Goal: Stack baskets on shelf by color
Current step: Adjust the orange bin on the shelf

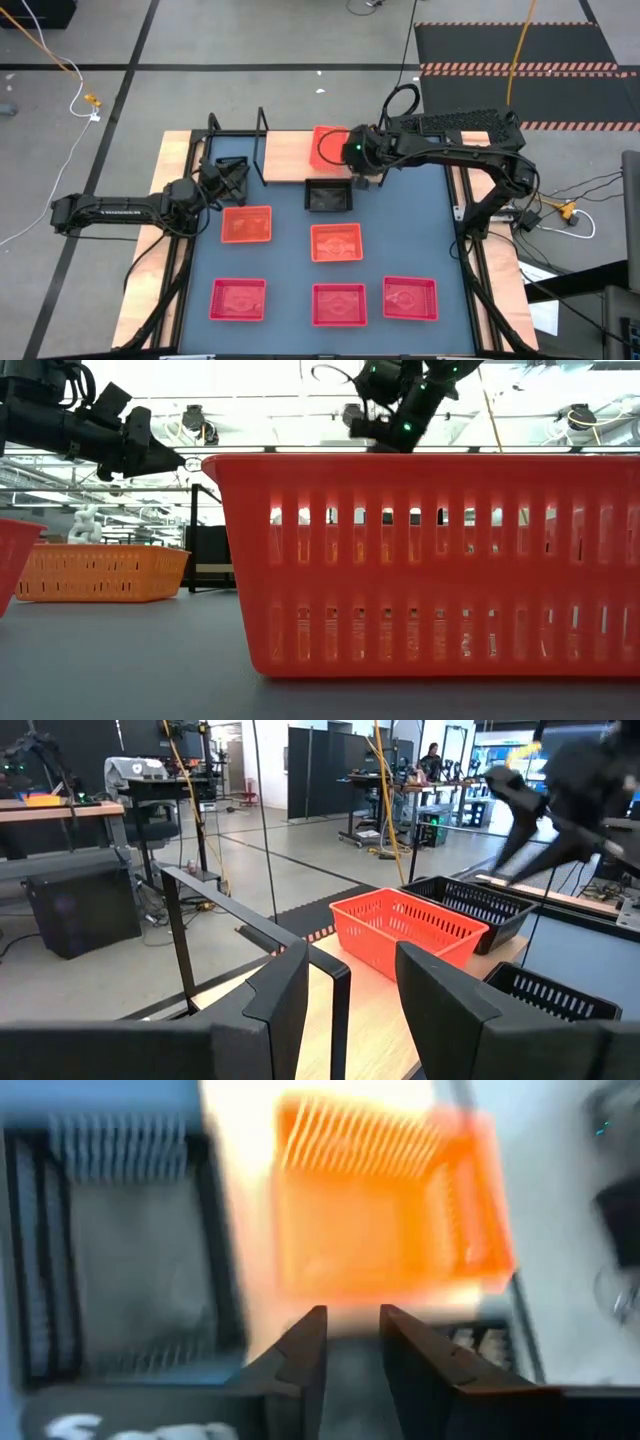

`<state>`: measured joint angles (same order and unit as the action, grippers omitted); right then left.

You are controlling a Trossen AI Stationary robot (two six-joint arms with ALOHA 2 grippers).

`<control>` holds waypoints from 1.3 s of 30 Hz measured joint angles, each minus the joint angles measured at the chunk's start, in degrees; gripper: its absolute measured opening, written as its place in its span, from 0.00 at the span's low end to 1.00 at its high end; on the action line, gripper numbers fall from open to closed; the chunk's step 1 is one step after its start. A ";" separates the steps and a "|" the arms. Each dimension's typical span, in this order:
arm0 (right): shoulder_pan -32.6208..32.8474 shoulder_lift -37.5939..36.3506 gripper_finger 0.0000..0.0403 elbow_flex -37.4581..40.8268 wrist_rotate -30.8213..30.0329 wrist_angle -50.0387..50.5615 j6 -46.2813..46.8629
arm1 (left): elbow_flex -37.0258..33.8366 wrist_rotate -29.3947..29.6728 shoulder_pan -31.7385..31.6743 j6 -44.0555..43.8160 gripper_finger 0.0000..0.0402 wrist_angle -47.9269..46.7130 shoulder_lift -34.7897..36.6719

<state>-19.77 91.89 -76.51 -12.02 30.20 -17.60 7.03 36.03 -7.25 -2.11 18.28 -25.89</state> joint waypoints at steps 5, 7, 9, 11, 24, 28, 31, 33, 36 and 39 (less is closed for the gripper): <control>0.60 2.61 0.30 0.95 1.45 -14.51 -0.52 | 0.00 -0.01 0.00 0.03 0.38 0.83 0.00; 0.90 4.56 0.33 1.26 2.55 -16.51 -1.13 | 0.00 0.00 -0.02 0.12 0.38 1.08 0.02; 1.16 6.21 0.36 1.25 3.68 -19.13 -1.20 | 0.00 -0.02 0.02 0.13 0.38 0.90 0.00; 1.20 7.10 0.38 1.22 3.66 -19.21 -1.19 | 0.00 0.00 0.02 0.15 0.38 0.85 0.02; 1.09 10.44 0.41 1.18 3.31 -16.16 -2.79 | 0.02 -0.14 0.24 0.39 0.38 0.33 0.02; 0.89 10.44 0.37 1.18 3.33 -15.04 -3.02 | 0.02 -0.22 0.22 0.39 0.38 0.34 0.01; 0.70 10.46 0.34 2.07 3.42 -15.31 -3.26 | 0.02 -0.22 0.22 0.30 0.38 0.35 0.02; 0.67 10.48 0.33 3.45 3.33 -17.55 -3.27 | 0.02 -0.24 0.22 0.26 0.38 0.35 0.00; 0.66 10.03 0.30 4.50 3.33 -17.96 -3.33 | 0.02 -0.24 0.20 0.24 0.38 0.37 0.02; 0.59 9.85 0.27 5.28 3.33 -18.36 -3.94 | 0.02 -0.24 0.20 0.20 0.38 0.47 0.00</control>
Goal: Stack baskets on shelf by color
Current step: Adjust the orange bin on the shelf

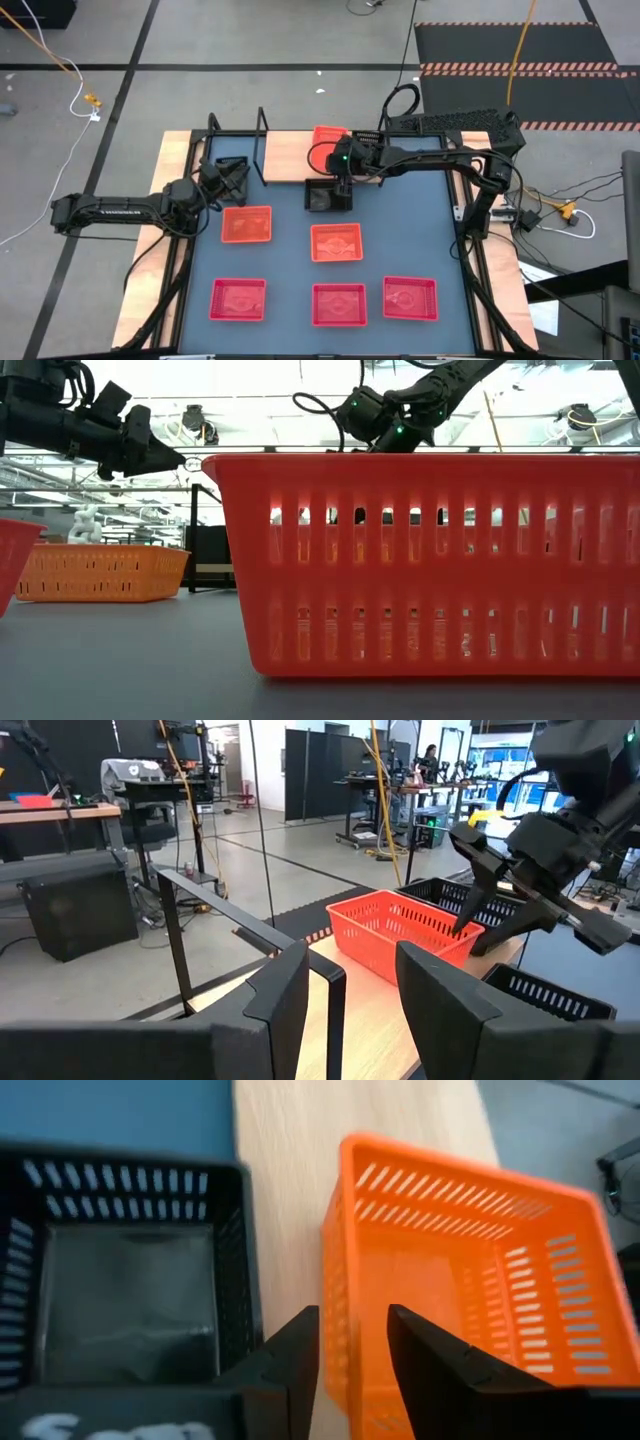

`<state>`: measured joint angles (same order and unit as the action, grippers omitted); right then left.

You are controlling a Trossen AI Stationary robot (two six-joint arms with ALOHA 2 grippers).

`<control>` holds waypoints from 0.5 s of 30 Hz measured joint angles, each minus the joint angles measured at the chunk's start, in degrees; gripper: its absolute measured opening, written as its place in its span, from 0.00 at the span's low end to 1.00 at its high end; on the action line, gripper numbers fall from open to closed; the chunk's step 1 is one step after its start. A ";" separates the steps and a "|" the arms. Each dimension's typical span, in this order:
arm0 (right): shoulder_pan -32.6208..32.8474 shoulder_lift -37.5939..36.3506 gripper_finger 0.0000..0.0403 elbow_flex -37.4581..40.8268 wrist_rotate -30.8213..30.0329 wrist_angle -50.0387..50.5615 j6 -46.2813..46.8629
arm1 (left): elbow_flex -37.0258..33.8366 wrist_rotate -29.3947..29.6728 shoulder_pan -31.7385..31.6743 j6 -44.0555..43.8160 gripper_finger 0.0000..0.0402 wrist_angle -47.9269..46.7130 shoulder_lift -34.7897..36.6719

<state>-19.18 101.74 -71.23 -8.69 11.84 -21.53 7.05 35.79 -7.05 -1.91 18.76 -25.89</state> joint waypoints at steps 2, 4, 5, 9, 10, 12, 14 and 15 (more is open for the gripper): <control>0.02 0.17 0.25 0.37 0.00 0.45 0.01 | 0.00 0.00 0.00 -0.04 0.38 0.12 0.02; 0.23 0.17 0.22 0.38 -0.01 0.52 -0.15 | 0.00 0.00 0.00 -0.06 0.38 0.20 0.00; 0.29 0.08 0.21 0.38 0.00 0.38 -0.20 | 0.00 0.02 0.00 -0.06 0.38 0.30 0.02; 0.44 0.08 0.14 0.36 0.01 1.27 -0.84 | 0.00 0.01 0.00 -0.05 0.38 0.38 0.01; 0.44 0.08 0.13 0.36 0.00 1.53 -1.01 | 0.00 0.00 0.00 -0.05 0.38 0.38 0.02; 0.44 -0.24 0.10 0.36 0.00 2.55 -1.68 | 0.00 0.02 0.00 -0.04 0.38 0.36 0.01; 0.44 -0.86 0.09 0.36 0.01 3.88 -2.12 | 0.00 0.02 0.00 -0.04 0.38 0.36 0.02; 0.44 -1.22 0.09 0.36 0.00 3.94 -2.15 | 0.00 0.00 0.00 -0.04 0.38 0.36 0.00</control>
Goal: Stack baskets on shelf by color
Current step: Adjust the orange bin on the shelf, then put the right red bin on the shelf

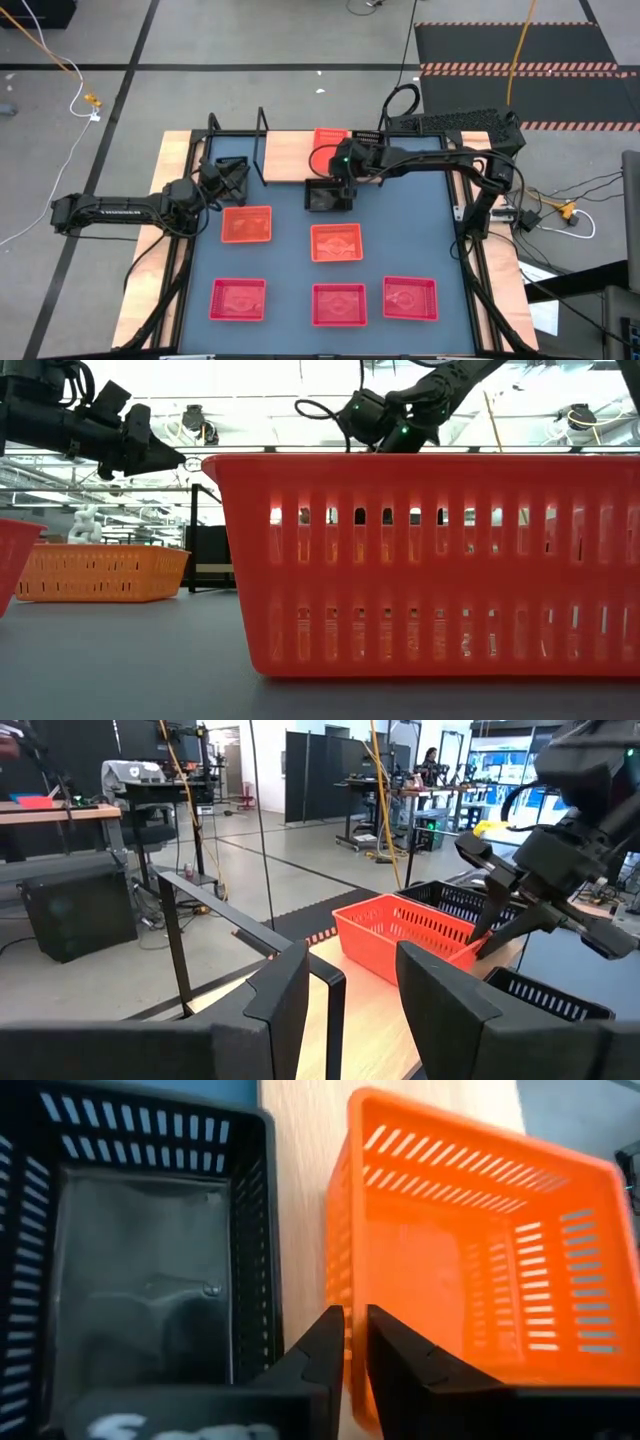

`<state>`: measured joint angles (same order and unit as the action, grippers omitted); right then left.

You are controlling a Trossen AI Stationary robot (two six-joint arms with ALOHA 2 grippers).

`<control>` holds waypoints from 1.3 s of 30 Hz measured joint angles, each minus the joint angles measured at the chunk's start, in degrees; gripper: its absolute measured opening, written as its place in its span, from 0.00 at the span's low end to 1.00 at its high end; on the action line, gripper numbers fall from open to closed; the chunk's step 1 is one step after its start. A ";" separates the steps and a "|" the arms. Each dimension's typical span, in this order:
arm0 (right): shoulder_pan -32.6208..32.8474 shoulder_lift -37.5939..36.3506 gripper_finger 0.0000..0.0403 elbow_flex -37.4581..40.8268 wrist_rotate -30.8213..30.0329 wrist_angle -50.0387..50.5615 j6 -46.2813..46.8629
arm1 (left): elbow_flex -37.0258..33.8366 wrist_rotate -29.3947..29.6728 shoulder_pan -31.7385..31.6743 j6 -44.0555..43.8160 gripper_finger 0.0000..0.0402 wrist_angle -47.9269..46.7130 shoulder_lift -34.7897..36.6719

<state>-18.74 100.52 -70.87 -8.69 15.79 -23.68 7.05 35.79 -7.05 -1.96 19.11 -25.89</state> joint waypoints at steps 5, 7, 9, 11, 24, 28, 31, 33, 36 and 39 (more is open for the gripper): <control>0.00 -2.27 0.09 0.00 2.53 0.48 -1.10 | 0.00 0.01 0.00 0.00 0.38 -0.08 0.00; 0.00 -2.83 0.09 -0.02 3.11 0.08 -1.08 | 0.00 0.02 0.00 -0.02 0.38 -0.08 0.01; 0.00 -3.06 0.09 -0.02 3.09 0.22 -1.04 | 0.00 0.00 0.01 -0.04 0.38 -0.08 0.01; 0.00 -3.46 0.09 -0.02 3.15 0.34 0.17 | 0.00 0.02 0.02 -0.09 0.38 -0.08 0.00; 11.37 -18.36 0.09 1.51 2.97 15.86 36.14 | 0.00 -2.22 0.01 -4.44 0.38 -3.66 0.00; 18.40 -20.76 0.09 7.41 6.51 15.31 55.96 | 0.00 -5.19 0.01 -6.06 0.38 -3.95 0.00; 23.94 -21.43 0.09 9.70 12.31 15.06 66.82 | 0.00 -6.23 0.02 -6.36 0.38 -3.87 0.02; 28.35 -21.14 0.09 10.14 13.00 15.77 72.77 | 0.00 -6.25 0.00 -6.11 0.38 -3.08 0.00; 34.22 -19.84 0.09 9.75 12.60 16.09 82.38 | 0.00 -6.25 0.00 -3.87 0.38 -0.69 0.02; 38.96 -18.40 0.09 9.01 13.13 17.82 93.42 | 0.00 -6.27 0.00 -0.16 0.38 2.55 0.02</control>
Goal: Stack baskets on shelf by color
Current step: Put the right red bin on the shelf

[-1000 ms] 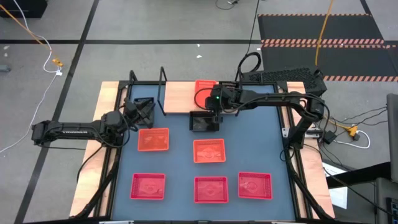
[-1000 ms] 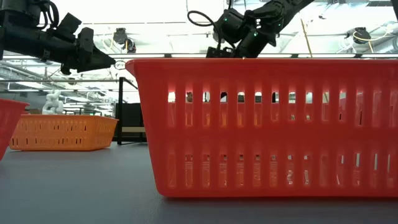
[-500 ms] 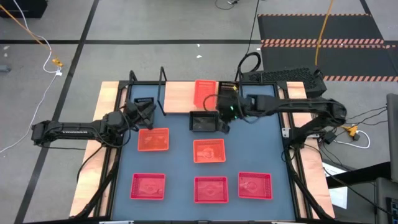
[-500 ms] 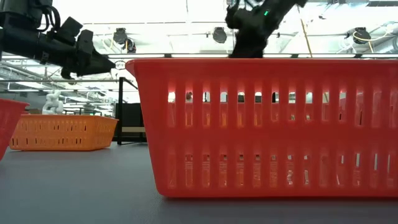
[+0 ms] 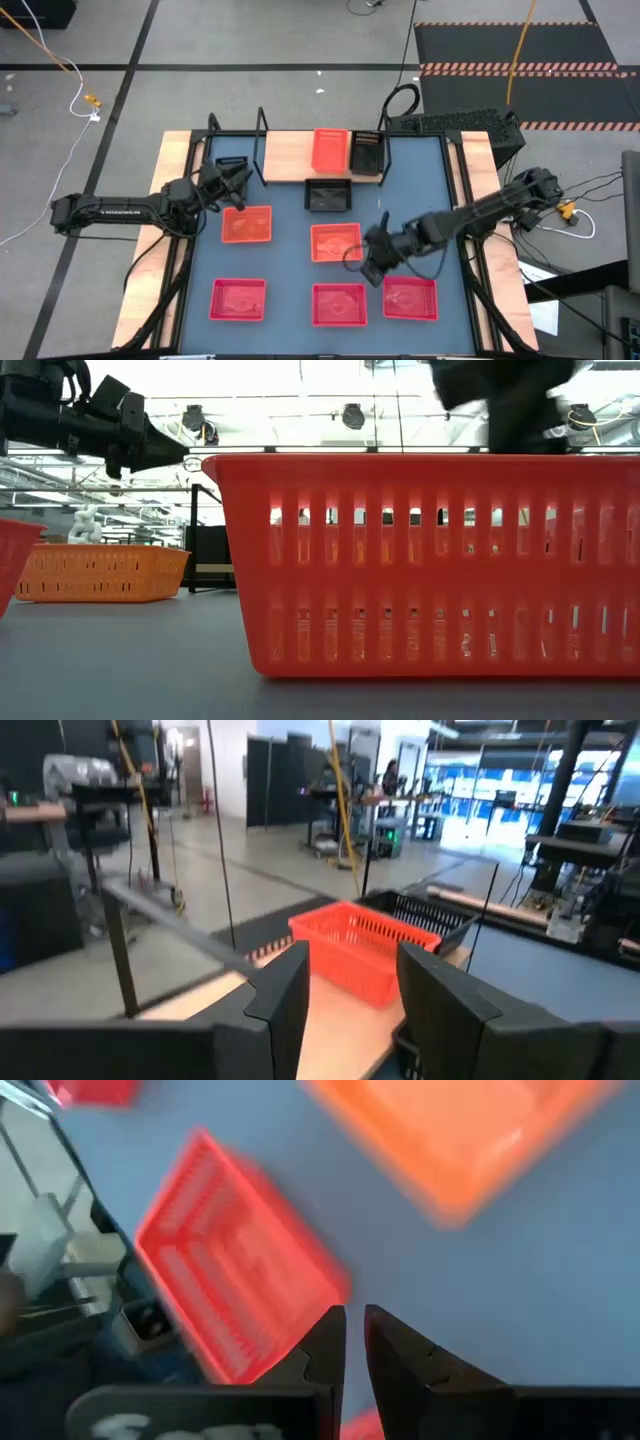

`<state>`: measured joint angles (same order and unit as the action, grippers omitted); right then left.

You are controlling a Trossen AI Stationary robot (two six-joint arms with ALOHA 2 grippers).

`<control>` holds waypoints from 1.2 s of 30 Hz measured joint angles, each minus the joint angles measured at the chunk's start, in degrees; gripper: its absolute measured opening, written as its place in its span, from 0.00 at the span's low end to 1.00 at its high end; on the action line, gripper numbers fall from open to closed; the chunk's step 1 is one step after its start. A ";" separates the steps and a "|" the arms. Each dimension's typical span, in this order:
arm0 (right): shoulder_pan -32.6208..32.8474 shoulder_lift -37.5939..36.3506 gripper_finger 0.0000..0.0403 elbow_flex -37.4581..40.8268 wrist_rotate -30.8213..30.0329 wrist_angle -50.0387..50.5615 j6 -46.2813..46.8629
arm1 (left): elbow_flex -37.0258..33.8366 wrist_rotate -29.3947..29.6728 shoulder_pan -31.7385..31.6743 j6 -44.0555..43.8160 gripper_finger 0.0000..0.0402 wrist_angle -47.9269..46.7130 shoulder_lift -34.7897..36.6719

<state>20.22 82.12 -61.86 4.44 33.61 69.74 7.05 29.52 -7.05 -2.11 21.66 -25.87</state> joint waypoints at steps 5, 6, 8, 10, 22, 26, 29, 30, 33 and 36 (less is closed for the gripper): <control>5.18 0.97 0.09 -0.38 3.39 6.70 15.84 | 0.00 0.01 0.00 5.41 0.38 4.14 0.01; 5.82 0.95 0.09 -0.38 3.94 7.73 17.83 | 0.00 -0.01 0.00 6.23 0.38 4.38 0.01; 6.61 0.82 0.10 -0.38 4.31 8.39 21.44 | 0.00 0.01 0.00 7.34 0.38 4.88 0.00; 7.28 0.87 0.13 -0.38 3.03 7.11 23.13 | 0.00 -0.01 0.00 7.70 0.38 5.48 0.01; 8.40 5.33 0.43 -0.40 1.17 4.41 28.17 | 0.00 -1.46 0.04 7.61 0.38 8.20 0.01; 8.79 7.07 0.47 -0.40 0.93 3.38 29.24 | 0.00 -1.47 0.00 7.71 0.38 8.21 0.01; 8.94 8.01 0.47 0.11 1.72 3.44 29.56 | 0.00 -1.51 0.02 7.59 0.38 8.20 -0.01; 9.06 8.23 0.47 0.50 1.79 3.30 29.85 | 0.00 -1.51 0.04 7.59 0.38 8.29 0.00; 9.14 8.67 0.43 2.04 2.68 2.89 30.09 | 0.00 -1.51 0.02 7.56 0.38 8.43 0.00; 9.14 8.58 0.37 3.90 4.98 2.78 30.13 | 0.00 -1.51 0.02 7.41 0.38 8.44 0.00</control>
<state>29.36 90.70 -57.96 9.42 36.39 99.87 7.05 28.01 -7.03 5.30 30.10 -25.88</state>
